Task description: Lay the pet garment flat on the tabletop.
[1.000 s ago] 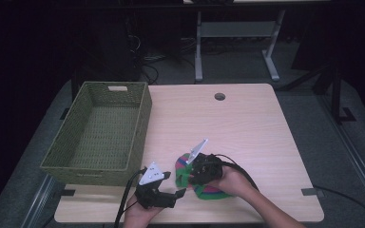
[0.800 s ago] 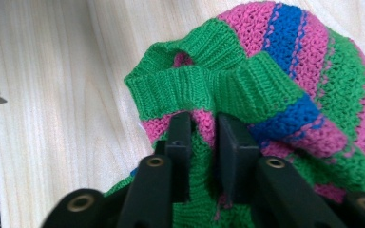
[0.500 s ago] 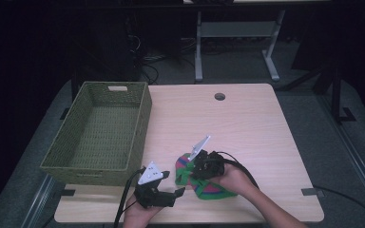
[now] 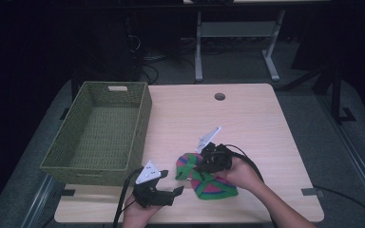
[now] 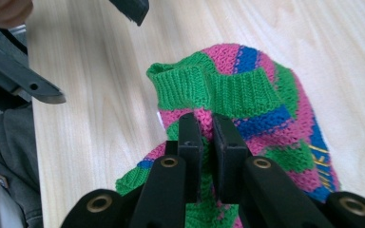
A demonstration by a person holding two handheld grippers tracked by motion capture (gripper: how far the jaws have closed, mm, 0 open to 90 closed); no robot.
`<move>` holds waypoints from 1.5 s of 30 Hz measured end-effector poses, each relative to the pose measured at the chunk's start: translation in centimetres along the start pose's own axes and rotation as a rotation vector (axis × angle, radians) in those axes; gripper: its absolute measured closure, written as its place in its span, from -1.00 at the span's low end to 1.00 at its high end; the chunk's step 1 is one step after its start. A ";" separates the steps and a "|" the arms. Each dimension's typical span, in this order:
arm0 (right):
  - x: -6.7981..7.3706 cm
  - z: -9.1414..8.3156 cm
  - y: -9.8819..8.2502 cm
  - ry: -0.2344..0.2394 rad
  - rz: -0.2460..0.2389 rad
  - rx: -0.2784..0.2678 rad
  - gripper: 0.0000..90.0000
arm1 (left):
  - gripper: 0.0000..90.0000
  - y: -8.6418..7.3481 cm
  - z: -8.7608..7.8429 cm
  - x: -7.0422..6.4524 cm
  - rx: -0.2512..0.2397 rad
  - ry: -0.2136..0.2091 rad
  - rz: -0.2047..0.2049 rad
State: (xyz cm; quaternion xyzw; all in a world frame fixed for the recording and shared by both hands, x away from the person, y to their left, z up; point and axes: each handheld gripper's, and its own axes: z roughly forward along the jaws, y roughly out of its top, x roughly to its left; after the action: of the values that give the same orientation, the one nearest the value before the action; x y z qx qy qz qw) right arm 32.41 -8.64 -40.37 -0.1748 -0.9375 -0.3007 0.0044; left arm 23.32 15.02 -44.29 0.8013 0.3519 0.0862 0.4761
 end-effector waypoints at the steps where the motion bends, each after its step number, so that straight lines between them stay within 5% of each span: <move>1: -0.1 -0.2 0.0 0.003 0.002 -0.011 0.84 | -0.59 0.0 0.0 0.0 0.001 -0.002 -0.001; 26: -1.5 -6.4 -1.7 0.027 0.040 -0.137 0.85 | -0.54 0.9 0.8 -0.1 -0.019 -0.038 -0.019; 33: -1.7 -8.0 -2.0 0.026 0.038 -0.173 0.84 | -0.54 1.8 2.1 0.9 -0.029 -0.002 -0.029; 45: -2.1 -10.1 -2.4 0.039 0.021 -0.202 0.84 | -0.48 2.6 4.7 2.2 -0.006 -0.028 0.004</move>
State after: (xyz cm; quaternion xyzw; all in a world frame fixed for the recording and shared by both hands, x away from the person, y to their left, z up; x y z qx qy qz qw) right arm 32.57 -16.84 -33.71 -0.1782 -0.9003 -0.3972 0.0080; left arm 28.40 12.37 -45.12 0.8016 0.3431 0.0769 0.4834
